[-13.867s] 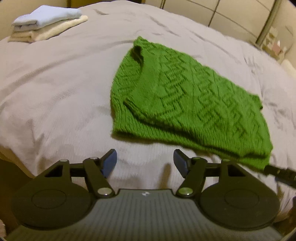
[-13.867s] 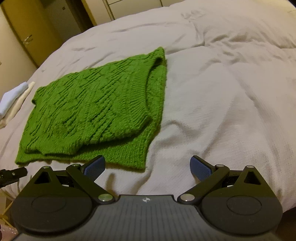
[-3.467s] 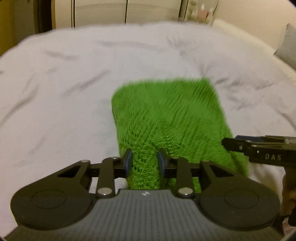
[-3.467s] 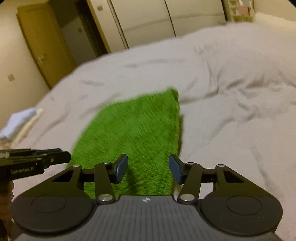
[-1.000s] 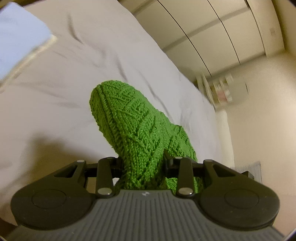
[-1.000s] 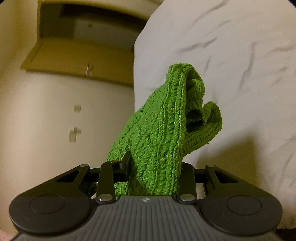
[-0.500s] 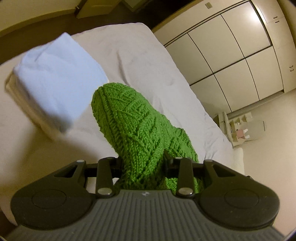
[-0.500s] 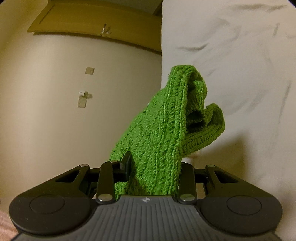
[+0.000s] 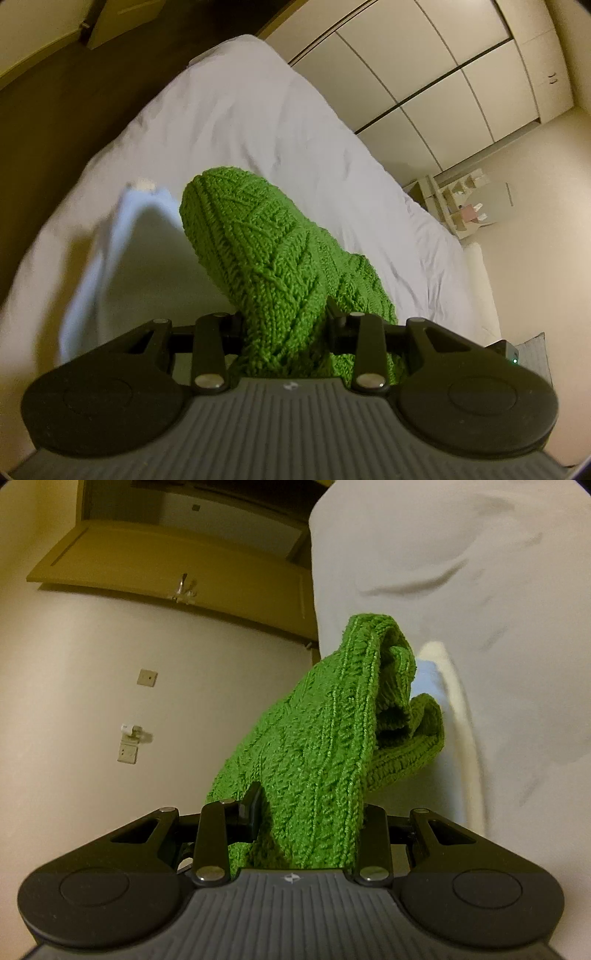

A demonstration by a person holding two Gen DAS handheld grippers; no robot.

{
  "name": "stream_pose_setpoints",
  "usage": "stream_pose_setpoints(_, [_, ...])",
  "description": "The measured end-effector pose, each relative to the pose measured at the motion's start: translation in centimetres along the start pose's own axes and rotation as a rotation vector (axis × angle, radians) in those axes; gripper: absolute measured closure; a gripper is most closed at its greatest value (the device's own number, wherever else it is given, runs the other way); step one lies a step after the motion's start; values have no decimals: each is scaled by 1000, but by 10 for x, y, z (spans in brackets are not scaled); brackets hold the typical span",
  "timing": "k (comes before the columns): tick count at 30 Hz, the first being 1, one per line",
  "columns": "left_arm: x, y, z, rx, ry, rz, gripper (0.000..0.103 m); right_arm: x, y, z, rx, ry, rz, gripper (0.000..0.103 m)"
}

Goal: Fold clothes
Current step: 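Lift the vest with both grippers and carry it onto the towel stack, then lower the vest onto the towels and open both grippers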

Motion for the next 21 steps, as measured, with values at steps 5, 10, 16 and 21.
stream_pose_setpoints(5, [-17, 23, -53, -9, 44, 2, 70, -9, 55, 19, 28, -48, 22, 66])
stream_pose_setpoints(10, [5, 54, -109, -84, -24, -82, 59, -14, 114, 49, 239, -26, -26, 44])
stream_pose_setpoints(16, [19, 33, -101, -129, -25, -74, 58, -5, 93, 30, 329, -69, -20, 29])
stream_pose_setpoints(21, [44, 12, -102, -134, -98, -61, 58, 17, 84, 19, 321, -33, -84, 29])
Point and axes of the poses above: each gripper's, at about its wrist camera, not at the fingertips, and y roughly the way its jaws point, z to its right, x to its underside, the point moved 7 cm from there along y, roughly the way its jaws point, and after that the axes turned 9 degrees about -z, right-handed, at the moved point
